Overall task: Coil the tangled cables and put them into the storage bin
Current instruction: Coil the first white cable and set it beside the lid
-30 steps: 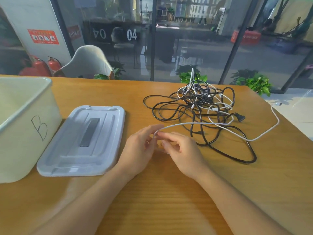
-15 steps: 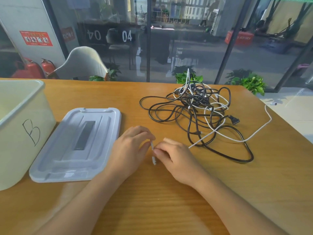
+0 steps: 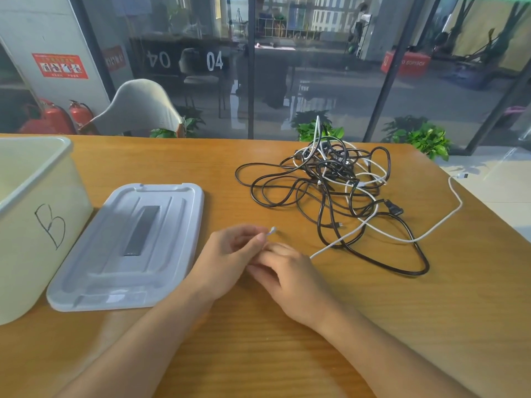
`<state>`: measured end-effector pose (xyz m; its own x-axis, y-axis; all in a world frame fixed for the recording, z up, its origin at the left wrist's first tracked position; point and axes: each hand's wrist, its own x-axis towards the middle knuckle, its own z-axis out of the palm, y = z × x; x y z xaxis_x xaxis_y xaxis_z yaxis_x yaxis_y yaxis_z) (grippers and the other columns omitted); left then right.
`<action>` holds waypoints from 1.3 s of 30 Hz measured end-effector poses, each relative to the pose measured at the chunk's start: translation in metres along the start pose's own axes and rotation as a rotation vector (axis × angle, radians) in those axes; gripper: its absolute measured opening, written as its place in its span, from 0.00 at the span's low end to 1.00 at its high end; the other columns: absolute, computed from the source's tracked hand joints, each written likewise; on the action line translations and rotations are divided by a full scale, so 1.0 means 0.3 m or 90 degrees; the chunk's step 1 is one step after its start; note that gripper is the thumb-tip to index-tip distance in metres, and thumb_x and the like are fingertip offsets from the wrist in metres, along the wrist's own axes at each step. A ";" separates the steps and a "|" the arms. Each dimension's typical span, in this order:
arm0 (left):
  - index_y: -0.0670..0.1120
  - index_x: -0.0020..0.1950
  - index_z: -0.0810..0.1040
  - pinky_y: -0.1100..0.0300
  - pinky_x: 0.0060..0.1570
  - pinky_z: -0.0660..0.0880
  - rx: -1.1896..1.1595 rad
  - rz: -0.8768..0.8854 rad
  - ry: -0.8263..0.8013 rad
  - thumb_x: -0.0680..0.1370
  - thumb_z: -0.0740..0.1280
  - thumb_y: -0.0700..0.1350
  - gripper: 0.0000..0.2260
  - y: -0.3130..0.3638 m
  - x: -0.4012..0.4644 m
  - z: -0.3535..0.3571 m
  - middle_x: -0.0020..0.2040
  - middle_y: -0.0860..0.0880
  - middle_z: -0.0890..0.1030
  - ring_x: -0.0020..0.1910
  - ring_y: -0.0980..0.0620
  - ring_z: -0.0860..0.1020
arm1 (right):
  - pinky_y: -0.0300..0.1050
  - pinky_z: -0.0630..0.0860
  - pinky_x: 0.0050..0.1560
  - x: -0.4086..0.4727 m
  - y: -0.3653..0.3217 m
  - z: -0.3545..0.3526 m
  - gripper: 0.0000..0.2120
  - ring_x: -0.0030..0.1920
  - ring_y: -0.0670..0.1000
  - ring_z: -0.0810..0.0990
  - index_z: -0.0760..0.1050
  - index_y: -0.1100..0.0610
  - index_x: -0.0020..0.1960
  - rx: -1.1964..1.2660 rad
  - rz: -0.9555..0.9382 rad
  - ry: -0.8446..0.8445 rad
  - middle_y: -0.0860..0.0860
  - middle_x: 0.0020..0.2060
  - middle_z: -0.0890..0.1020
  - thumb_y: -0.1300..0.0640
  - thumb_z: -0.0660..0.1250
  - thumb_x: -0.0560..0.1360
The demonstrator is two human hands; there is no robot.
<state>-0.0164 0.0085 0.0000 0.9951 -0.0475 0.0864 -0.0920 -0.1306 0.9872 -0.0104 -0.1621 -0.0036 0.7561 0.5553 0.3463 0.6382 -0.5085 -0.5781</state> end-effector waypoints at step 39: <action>0.47 0.48 0.75 0.65 0.28 0.61 0.136 0.125 0.074 0.87 0.60 0.44 0.09 0.052 -0.002 0.039 0.29 0.58 0.67 0.28 0.55 0.62 | 0.35 0.65 0.40 0.022 0.147 -0.130 0.17 0.39 0.46 0.75 0.77 0.48 0.43 -0.055 0.021 0.045 0.43 0.34 0.77 0.39 0.60 0.82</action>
<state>-0.0188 -0.0053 0.0136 0.9538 0.0190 0.2998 -0.2764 -0.3358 0.9005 0.0283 -0.2066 0.0021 0.7829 0.4918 0.3811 0.6211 -0.5819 -0.5250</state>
